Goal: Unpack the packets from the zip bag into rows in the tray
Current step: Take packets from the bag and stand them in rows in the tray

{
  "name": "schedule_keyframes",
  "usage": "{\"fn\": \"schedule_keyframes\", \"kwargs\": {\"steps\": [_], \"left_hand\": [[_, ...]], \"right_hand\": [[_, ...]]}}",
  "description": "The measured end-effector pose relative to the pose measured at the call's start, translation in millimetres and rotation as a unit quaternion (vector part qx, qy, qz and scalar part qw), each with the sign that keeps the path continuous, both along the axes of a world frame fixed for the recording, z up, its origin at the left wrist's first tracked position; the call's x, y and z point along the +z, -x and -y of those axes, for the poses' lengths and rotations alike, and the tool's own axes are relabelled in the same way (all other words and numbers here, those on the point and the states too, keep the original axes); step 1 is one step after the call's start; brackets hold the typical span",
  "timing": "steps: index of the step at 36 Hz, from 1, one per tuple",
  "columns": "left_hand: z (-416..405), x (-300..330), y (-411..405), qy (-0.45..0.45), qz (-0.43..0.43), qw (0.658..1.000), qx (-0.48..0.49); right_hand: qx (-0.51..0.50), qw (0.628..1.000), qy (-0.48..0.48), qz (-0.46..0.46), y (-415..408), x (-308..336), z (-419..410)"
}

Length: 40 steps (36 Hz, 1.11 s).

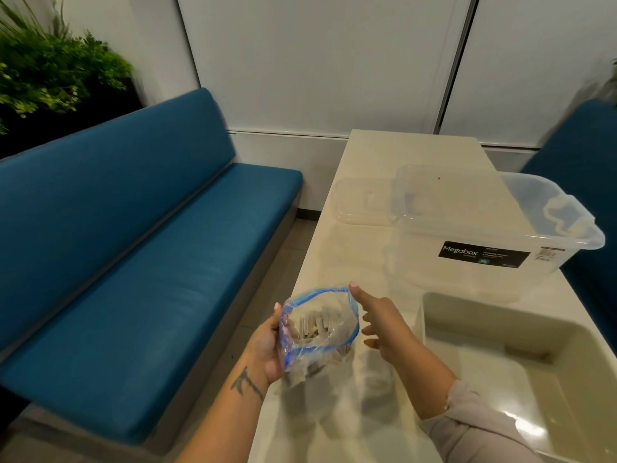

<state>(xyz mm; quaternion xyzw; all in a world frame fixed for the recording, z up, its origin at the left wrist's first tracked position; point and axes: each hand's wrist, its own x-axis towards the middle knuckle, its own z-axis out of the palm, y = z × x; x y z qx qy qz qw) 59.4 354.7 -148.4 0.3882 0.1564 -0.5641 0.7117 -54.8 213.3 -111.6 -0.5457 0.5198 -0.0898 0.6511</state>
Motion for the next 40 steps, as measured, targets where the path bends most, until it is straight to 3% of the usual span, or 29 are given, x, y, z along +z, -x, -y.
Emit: {"fn": "schedule_keyframes", "kwargs": {"steps": [3, 9, 14, 19, 21, 24, 27, 29, 34, 40], "left_hand": [[3.8, 6.7, 13.8, 0.020, 0.020, 1.000, -0.001], [0.4, 4.3, 27.5, 0.028, 0.043, 0.999, -0.010], [-12.8, -2.2, 19.5, -0.046, 0.132, 0.988, -0.064], [-12.3, 9.8, -5.0, -0.184, 0.240, 0.943, -0.138], [-4.4, 12.7, -17.5, -0.217, 0.359, 0.899, -0.125], [11.0, 24.9, -28.9, -0.209, 0.598, 0.761, -0.140], [28.7, 36.0, -31.1, -0.172, 0.694, 0.664, -0.220], [36.8, 41.2, -29.8, -0.166, 0.705, 0.636, -0.265], [46.6, 45.8, -29.2, -0.183, 0.677, 0.642, -0.310], [44.9, 44.9, -22.1, -0.186, 0.584, 0.726, -0.312]], "right_hand": [[0.027, 1.000, 0.007, -0.002, -0.4, 0.6, -10.0], [0.036, 0.987, 0.151, -0.039, 0.9, -2.2, -8.4], [0.035, 0.989, 0.145, -0.013, 5.7, 0.8, -2.5], [0.080, 0.991, 0.109, 0.001, 5.7, 6.9, -3.0], [0.088, 0.991, 0.103, 0.001, 4.7, 8.3, -3.2], [0.108, 0.989, 0.099, -0.011, 2.8, 10.2, -4.2], [0.124, 0.986, 0.106, -0.018, 1.8, 10.2, -4.8], [0.128, 0.985, 0.109, -0.023, 2.0, 10.6, -4.8], [0.136, 0.983, 0.114, -0.044, 0.8, 10.1, -1.6], [0.148, 0.977, 0.121, -0.093, 2.1, 12.4, 1.8]]}}
